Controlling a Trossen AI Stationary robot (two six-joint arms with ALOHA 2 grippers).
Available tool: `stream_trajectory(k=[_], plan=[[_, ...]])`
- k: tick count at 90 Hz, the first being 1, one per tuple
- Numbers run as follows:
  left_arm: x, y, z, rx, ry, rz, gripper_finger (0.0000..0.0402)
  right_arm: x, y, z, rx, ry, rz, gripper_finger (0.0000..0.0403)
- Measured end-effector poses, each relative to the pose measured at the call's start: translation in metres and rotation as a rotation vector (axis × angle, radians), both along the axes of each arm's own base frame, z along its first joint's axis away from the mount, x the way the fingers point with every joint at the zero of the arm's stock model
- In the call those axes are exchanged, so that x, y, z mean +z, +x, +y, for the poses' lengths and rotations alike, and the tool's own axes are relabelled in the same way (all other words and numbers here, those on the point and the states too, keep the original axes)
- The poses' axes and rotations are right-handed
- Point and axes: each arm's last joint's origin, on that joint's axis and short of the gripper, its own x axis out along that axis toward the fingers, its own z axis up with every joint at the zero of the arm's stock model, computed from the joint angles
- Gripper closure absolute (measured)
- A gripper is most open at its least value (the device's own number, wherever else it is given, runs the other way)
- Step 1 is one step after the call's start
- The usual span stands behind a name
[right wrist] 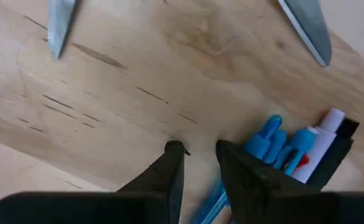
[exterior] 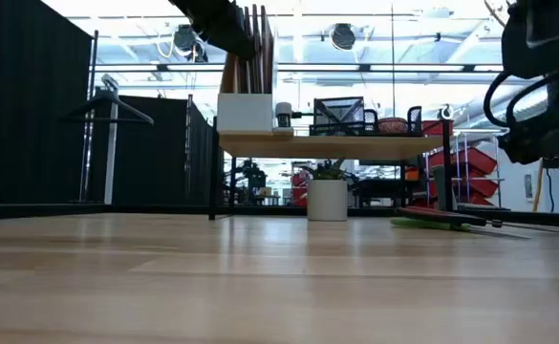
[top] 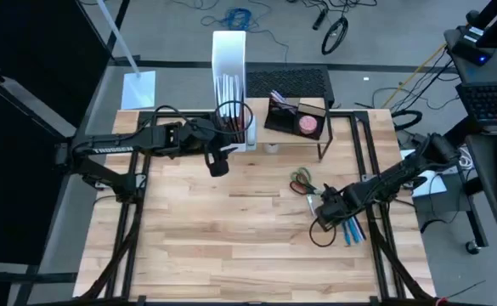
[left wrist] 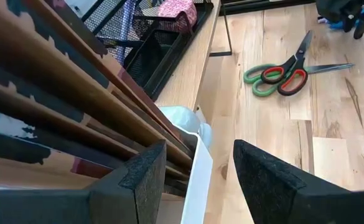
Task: Stock shelves
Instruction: Remove the blue pen from the desk organizer on the shelf, then remove the pink pen from the desk organizer on the shelf
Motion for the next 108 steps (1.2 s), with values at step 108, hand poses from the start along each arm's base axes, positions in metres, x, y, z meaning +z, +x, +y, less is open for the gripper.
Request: stream_trajectory(k=[108], plan=[[0.003, -0.012, 0.0, 0.034, 0.042, 0.049, 0.0226, 0.238, 0.09, -0.201, 0.502, -0.969, -0.802, 0.0238]])
